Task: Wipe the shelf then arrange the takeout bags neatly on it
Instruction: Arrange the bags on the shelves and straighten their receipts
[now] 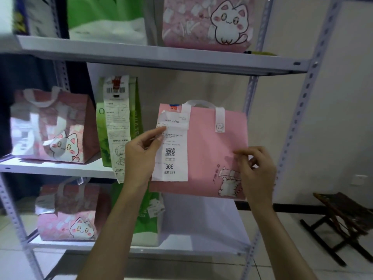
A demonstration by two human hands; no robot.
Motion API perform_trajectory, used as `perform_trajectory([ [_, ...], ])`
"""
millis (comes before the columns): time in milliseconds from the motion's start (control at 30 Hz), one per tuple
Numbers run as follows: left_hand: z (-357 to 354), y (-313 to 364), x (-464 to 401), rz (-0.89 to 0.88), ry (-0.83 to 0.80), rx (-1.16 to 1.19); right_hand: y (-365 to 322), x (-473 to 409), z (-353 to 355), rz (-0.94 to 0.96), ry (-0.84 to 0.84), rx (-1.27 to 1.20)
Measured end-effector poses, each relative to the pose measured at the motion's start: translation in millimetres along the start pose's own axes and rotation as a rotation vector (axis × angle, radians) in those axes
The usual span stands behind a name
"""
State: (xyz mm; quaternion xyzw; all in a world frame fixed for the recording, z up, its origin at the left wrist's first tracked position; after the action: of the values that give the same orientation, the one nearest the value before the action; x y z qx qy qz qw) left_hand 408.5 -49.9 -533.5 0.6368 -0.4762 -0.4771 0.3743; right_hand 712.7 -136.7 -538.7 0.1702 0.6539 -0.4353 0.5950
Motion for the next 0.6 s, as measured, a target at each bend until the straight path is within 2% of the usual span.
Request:
perform_trajectory([
  [267, -5, -12, -18, -0.052, 0.021, 0.09, 7, -7, -11, 0.021, 0.039, 0.001],
  [467, -5, -68, -39, -0.023, 0.077, 0.079, 45, 22, -39, -0.064, -0.075, 0.035],
  [600, -6, -83, -38, -0.053, 0.051, -0.001, 51, 27, -43, -0.074, -0.095, 0.051],
])
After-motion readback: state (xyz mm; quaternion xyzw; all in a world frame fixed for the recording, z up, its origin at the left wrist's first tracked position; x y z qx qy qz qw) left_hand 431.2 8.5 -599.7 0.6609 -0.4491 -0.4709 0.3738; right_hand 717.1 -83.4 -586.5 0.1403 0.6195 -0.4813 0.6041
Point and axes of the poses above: each hand's wrist, its own x-axis away from the middle knuckle, its own z-axis out of the back of the hand, y = z × x, the point moved 9 cm from there along -x, towards the middle knuckle, and after that the axes turned 15 degrees about z, right-handed, at the moved point
